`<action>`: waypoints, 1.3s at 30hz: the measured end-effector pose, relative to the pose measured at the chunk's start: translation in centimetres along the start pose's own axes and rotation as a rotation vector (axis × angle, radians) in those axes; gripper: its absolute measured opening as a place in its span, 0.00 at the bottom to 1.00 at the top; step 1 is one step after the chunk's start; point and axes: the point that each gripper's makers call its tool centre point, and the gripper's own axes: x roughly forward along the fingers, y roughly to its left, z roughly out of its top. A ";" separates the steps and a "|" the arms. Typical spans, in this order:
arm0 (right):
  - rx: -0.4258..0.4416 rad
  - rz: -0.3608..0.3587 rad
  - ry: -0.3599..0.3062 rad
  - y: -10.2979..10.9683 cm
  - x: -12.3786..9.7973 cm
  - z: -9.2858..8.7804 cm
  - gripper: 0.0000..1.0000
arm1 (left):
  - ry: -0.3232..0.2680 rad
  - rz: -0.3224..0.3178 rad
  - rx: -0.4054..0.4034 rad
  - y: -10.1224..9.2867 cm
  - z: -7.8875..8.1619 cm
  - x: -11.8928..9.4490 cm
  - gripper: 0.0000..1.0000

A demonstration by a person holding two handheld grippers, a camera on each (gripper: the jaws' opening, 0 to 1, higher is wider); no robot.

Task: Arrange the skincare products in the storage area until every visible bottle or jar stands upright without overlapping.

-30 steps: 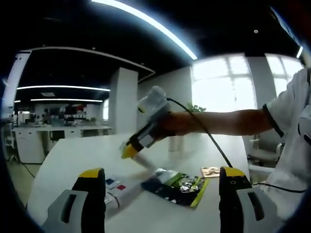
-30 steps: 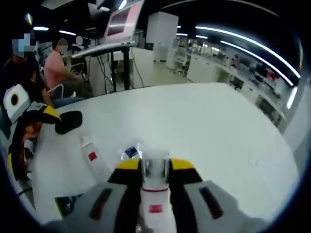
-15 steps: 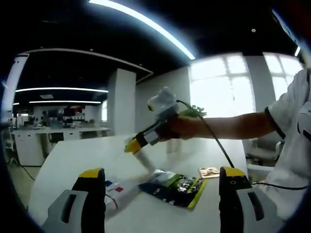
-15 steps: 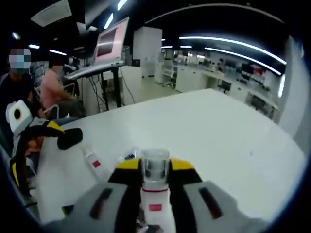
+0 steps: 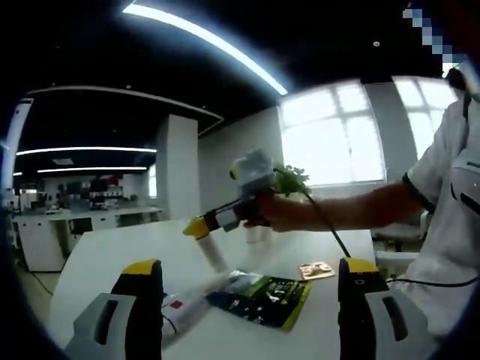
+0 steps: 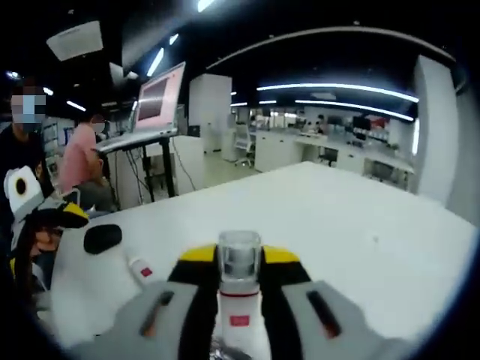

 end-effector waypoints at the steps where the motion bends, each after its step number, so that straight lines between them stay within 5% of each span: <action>1: 0.004 -0.008 -0.017 0.0 -0.3 0.2 0.19 | -0.002 -0.003 0.000 0.0 0.0 0.0 0.99; 23: 0.121 -0.146 -0.192 -2.5 -6.0 0.3 0.19 | -0.007 -0.007 0.008 -0.3 0.2 0.2 0.99; 39: 0.105 -0.237 -0.271 -4.0 -9.4 0.0 0.19 | -0.003 -0.002 0.016 -0.4 0.3 0.4 0.99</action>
